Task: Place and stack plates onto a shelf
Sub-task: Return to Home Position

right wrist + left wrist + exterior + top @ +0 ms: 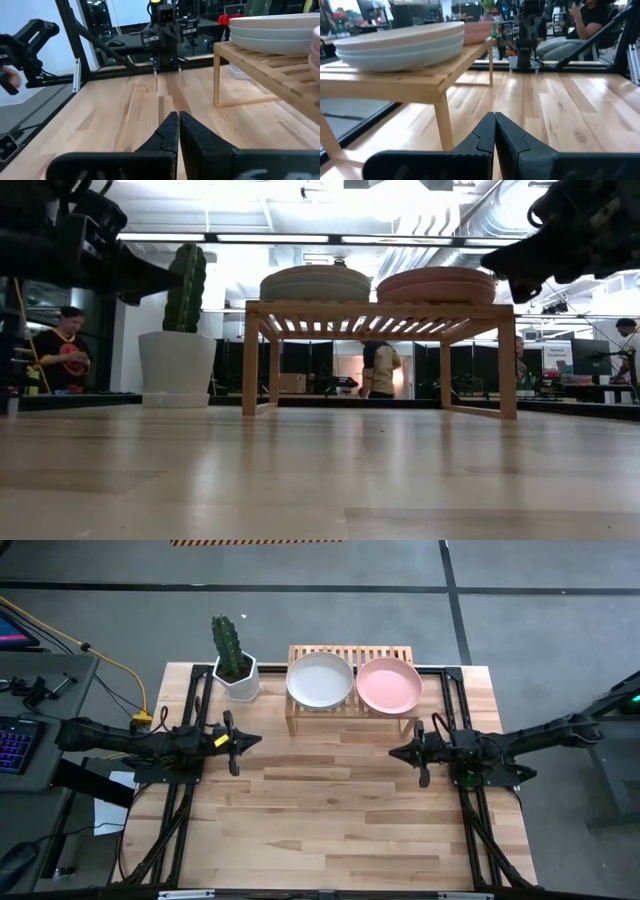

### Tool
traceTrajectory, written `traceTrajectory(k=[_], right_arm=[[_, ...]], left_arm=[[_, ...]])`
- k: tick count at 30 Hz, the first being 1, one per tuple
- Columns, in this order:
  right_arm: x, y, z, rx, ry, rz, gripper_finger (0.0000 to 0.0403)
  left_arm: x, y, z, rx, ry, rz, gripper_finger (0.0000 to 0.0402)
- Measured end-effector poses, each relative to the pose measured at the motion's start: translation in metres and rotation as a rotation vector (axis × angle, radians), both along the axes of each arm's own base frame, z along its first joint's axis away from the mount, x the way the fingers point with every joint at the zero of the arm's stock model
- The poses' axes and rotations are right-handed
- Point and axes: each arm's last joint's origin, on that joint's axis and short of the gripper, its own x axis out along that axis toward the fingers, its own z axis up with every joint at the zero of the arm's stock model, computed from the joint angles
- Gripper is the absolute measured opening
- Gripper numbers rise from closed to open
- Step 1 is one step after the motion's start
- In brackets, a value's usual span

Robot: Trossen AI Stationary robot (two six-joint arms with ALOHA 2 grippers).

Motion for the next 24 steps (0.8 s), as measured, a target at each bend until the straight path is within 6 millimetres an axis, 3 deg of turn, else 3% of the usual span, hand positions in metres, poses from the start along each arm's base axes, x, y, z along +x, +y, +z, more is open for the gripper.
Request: traceTrajectory(k=[7, 12, 18, 24], right_arm=[[-0.013, -0.002, -0.022, -0.006, -0.014, 0.009, 0.0000], [-0.014, -0.001, -0.022, -0.023, -0.011, 0.011, 0.0000], [-0.014, -0.003, -0.024, 0.128, 0.011, -0.045, 0.0000], [-0.014, -0.003, -0.027, 0.163, 0.035, -0.050, 0.0000]], left_arm=[[0.000, 0.000, -0.002, -0.005, 0.024, 0.000, 0.0001], [0.000, 0.000, -0.002, -0.005, 0.024, -0.001, 0.0001], [0.000, 0.000, -0.003, -0.004, 0.027, -0.002, 0.0001], [-0.006, 0.000, 0.002, -0.007, -0.019, -0.002, 0.0001]])
